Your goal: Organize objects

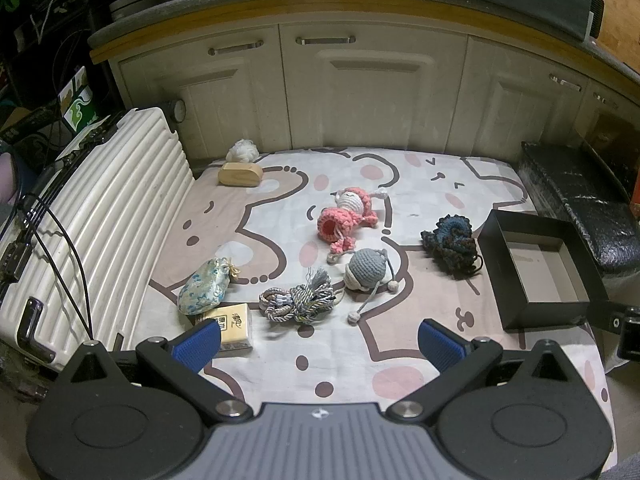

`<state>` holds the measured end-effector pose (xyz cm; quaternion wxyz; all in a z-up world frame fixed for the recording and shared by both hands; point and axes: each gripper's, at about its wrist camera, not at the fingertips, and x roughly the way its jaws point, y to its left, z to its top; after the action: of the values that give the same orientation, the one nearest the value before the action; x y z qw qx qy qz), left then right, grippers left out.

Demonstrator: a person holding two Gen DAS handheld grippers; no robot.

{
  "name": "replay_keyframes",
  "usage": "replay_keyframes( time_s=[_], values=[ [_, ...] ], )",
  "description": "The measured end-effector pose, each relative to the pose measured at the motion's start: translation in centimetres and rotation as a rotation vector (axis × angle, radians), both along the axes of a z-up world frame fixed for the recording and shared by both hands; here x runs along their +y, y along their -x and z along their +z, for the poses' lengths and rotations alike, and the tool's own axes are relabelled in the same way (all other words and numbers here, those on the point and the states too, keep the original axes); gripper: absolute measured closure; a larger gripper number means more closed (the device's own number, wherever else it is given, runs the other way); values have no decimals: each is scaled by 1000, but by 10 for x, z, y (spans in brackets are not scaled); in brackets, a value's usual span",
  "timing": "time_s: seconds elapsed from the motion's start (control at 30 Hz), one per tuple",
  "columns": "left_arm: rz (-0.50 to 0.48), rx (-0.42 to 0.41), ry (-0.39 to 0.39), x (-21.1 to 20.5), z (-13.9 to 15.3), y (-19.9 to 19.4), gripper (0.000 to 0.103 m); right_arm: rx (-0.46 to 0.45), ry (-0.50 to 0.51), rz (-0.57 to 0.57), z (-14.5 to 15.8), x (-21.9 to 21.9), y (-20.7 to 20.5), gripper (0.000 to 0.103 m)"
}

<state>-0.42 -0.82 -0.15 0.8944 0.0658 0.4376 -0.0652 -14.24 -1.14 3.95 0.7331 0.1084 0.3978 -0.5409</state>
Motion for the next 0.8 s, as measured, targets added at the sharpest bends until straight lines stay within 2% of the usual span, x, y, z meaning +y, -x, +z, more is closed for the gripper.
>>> replay_keyframes(
  time_s=[0.8],
  values=[
    [-51, 2, 6, 0, 1, 0, 0, 0, 0, -3, -1, 0, -1, 0]
  ],
)
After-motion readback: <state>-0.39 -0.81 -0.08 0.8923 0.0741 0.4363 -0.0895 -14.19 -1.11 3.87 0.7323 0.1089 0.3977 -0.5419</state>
